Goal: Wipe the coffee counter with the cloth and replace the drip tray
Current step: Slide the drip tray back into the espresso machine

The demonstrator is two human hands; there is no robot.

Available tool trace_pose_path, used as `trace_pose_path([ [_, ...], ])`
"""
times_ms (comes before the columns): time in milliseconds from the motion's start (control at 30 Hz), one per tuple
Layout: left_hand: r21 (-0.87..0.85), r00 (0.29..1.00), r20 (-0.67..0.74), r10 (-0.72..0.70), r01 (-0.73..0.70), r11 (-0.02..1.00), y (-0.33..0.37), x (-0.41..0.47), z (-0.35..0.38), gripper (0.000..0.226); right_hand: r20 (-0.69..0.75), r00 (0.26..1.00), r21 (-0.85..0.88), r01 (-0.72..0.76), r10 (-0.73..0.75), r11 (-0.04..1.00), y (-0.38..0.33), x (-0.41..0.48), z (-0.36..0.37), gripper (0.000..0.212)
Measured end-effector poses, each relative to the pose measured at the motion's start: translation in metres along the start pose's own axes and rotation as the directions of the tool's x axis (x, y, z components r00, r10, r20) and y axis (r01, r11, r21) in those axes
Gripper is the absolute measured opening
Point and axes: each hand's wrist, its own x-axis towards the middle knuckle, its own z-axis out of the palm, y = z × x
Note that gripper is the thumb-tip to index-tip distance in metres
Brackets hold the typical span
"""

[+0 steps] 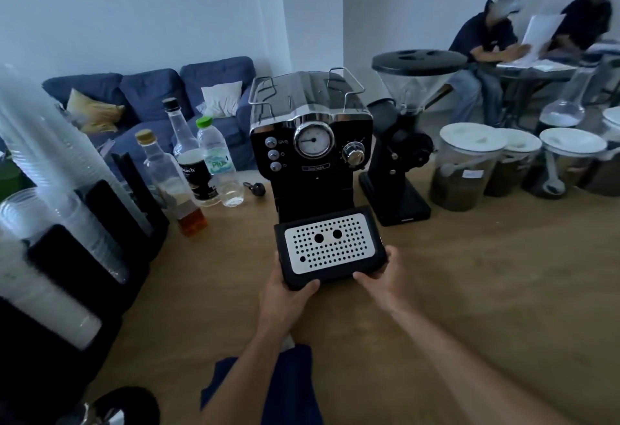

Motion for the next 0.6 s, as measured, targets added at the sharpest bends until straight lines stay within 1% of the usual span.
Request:
trace_pose_path([
  [200,0.031,1.000,0.001,0.006,-0.006,1.000,-0.005,0.032,-0.003,0.080,-0.024,0.999,-0.013,0.027,-0.028,1.000,-0.005,0.019,0.012,0.083],
  [267,0.046,1.000,-0.003,0.005,-0.005,0.999,-0.005,0.043,-0.003,0.080,-0.028,0.999,-0.030,0.031,-0.032,0.999,-0.006,0.027,0.015,0.085],
  [400,0.047,1.000,-0.002,-0.009,0.009,0.999,-0.002,0.061,-0.004,0.076,-0.036,0.998,-0.078,0.041,-0.044,0.996,-0.011,0.040,0.020,0.083],
  [500,0.051,1.000,0.002,-0.006,0.006,0.999,0.002,0.072,-0.004,0.077,-0.034,0.998,-0.087,0.043,-0.047,0.995,-0.016,0.048,0.024,0.083],
  [600,0.066,0.999,0.006,-0.037,0.037,0.997,0.003,0.083,-0.006,0.078,-0.033,0.999,-0.088,0.040,-0.043,0.995,-0.020,0.054,0.027,0.083],
])
